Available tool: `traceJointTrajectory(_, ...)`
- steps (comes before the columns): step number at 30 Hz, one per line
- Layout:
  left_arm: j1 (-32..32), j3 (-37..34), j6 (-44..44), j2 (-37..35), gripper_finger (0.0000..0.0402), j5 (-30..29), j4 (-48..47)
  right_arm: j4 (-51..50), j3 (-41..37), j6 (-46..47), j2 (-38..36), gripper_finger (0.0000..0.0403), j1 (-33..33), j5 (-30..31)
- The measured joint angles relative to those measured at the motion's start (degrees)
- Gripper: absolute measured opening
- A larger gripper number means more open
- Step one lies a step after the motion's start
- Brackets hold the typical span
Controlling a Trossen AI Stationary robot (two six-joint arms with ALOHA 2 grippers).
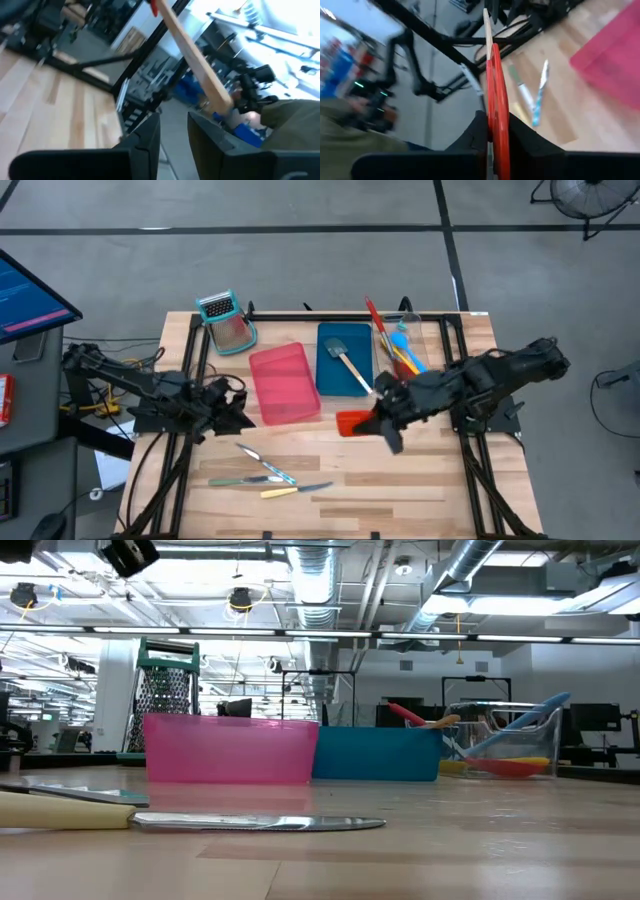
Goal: Pick & Place Kitchen Items
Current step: Put the red spatula into the blue bin
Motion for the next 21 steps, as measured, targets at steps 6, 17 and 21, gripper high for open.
traceJointTrajectory(6, 0.0, 0.0, 0.1, -2.3, 0.0082, 0.0, 1.5, 5.0, 0.0, 16.9, -3.8, 0.0025, -2.0, -9.8)
traceJointTrajectory(17, 0.0, 0.0, 0.3, -2.3, 0.0082, 0.0, 2.0, 9.8, 0.0, 42.8, -7.9, 0.0025, -5.7, -1.8)
traceJointTrajectory(21, 0.0, 0.0, 0.0, -2.3, 0.0081, 0.0, 2.1, 11.0, 0.0, 43.2, -7.9, 0.0027, -7.6, -1.6)
